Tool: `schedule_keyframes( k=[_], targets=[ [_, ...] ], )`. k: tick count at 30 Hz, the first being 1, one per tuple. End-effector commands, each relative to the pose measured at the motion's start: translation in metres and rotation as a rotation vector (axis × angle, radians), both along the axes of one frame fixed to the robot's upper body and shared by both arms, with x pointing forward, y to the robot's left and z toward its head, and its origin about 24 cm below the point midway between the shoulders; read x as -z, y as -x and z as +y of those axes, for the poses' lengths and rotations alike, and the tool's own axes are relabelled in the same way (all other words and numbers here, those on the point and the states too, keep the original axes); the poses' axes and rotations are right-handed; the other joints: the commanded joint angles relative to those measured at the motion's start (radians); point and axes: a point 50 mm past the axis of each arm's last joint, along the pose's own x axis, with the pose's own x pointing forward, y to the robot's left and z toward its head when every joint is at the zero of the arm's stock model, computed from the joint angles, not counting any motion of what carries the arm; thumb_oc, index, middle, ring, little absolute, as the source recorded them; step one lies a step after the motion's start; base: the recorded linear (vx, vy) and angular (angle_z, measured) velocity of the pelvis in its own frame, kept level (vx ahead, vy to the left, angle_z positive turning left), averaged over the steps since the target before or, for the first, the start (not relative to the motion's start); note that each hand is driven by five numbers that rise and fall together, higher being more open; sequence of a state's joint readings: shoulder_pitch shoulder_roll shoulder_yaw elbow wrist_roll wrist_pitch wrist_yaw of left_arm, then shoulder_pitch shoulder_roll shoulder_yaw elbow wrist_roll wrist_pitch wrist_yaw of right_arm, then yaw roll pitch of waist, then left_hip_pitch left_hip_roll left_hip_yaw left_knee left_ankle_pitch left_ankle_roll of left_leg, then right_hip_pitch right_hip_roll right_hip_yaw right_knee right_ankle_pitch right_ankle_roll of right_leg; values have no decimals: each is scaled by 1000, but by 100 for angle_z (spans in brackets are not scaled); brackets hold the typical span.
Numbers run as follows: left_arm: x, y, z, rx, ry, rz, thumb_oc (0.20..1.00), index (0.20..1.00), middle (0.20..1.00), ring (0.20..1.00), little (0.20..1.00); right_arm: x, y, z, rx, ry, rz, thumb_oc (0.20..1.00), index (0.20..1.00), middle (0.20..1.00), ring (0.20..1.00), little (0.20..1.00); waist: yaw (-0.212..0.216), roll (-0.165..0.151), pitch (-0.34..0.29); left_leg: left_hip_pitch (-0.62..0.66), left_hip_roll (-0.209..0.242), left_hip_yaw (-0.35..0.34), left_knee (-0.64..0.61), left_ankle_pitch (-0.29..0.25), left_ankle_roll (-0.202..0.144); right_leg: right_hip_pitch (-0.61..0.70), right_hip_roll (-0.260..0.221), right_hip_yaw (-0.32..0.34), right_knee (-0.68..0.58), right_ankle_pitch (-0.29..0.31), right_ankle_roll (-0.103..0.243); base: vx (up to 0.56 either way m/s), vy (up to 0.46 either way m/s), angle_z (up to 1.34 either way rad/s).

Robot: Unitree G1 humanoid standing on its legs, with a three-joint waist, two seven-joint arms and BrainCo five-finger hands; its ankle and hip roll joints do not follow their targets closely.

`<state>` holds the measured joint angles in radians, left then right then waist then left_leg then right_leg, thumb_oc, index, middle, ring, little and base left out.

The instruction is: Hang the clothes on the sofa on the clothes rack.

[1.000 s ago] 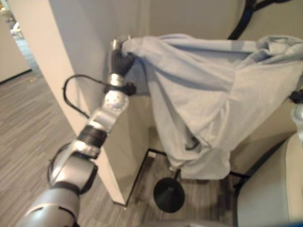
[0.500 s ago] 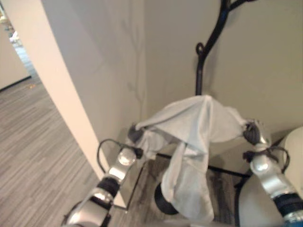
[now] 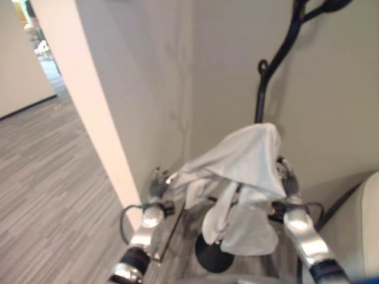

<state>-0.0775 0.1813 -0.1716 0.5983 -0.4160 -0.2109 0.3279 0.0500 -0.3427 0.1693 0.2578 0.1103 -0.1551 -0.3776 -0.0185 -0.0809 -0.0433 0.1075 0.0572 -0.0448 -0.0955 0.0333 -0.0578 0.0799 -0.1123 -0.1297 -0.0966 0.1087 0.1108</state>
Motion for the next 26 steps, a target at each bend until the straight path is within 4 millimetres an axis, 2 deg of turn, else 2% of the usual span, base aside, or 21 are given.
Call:
schedule_keyframes(
  k=[1,4,7,8,9,11,12,13,15,16,20,23,26],
  targets=[
    [-20,-14,16,-65,-56,-121,1000,1000,1000,1000,1000,-28,-13,-5,5,-41,-158,1000,1000,1000,1000,1000,28,28,37,25,41,70,8,-64,-5,-24,-86,-7,19,-17,50,0,0,0],
    [-14,-6,28,-124,-78,-88,1000,1000,1000,1000,1000,-26,-9,-8,32,-45,-158,1000,1000,1000,1000,1000,28,32,35,26,41,75,8,-63,-6,-27,-87,-5,18,-15,51,0,0,0],
    [6,20,52,-252,-22,-10,1000,1000,1000,1000,1000,-26,-2,-16,108,-107,-186,1000,1000,1000,1000,1000,27,40,37,29,42,90,8,-63,-7,-32,-90,-4,20,-11,55,-17,-8,-4],
    [12,28,57,-279,6,13,1000,1000,1000,1000,1000,-25,0,-20,136,-134,-190,1000,1000,1000,1000,1000,26,43,39,28,42,93,8,-63,-7,-33,-91,-4,21,-10,55,-15,4,-10],
    [12,28,57,-279,6,13,1000,1000,1000,1000,1000,-25,1,-21,136,-135,-190,1000,1000,1000,1000,1000,26,43,39,29,42,94,8,-63,-7,-33,-91,-4,21,-10,55,-14,4,-13],
    [26,48,67,-353,84,57,1000,1000,1000,1000,1000,-16,9,-31,228,-215,-187,1000,1000,1000,1000,1000,25,48,43,29,43,96,8,-62,-8,-34,-91,-5,23,-10,56,-24,12,-6],
    [43,68,70,-441,176,129,1000,1000,1000,1000,1000,1,20,-41,357,-335,-169,1000,1000,1000,1000,1000,22,53,44,27,43,97,8,-61,-7,-35,-92,-7,26,-11,55,-40,36,1],
    [64,94,66,-522,272,231,1000,1000,1000,1000,1000,29,40,-47,541,-507,-118,1000,1000,1000,1000,1000,20,57,46,27,42,96,8,-60,-8,-35,-91,-9,28,-11,55,-28,31,2],
    [64,94,66,-522,272,230,1000,1000,1000,1000,1000,29,40,-48,540,-509,-118,1000,1000,1000,1000,1000,20,57,45,25,42,95,8,-60,-8,-36,-91,-10,28,-12,55,0,0,0],
    [83,122,60,-548,312,358,1000,1000,1000,1000,1000,60,62,-52,705,-608,-26,1000,1000,1000,1000,1000,20,61,42,23,41,94,8,-60,-9,-37,-91,-11,28,-13,54,-19,25,3],
    [106,168,46,-491,299,606,1000,1000,1000,1000,1000,113,104,-50,943,-737,215,1000,1000,1000,1000,1000,24,66,40,25,41,90,8,-61,-11,-35,-88,-12,30,-15,54,-7,8,1],
    [113,183,37,-470,332,699,1000,1000,1000,1000,1000,147,146,-37,1186,-909,402,1000,1000,1000,1000,1000,31,67,37,25,44,82,8,-65,-14,-30,-85,-17,31,-23,51,7,7,5],
    [115,185,31,-443,351,735,1000,1000,1000,1000,1000,161,182,-25,1399,-1039,505,1000,1000,1000,1000,1000,38,67,32,25,46,71,8,-67,-16,-23,-85,-28,31,-30,49,22,4,19]
  ],
)
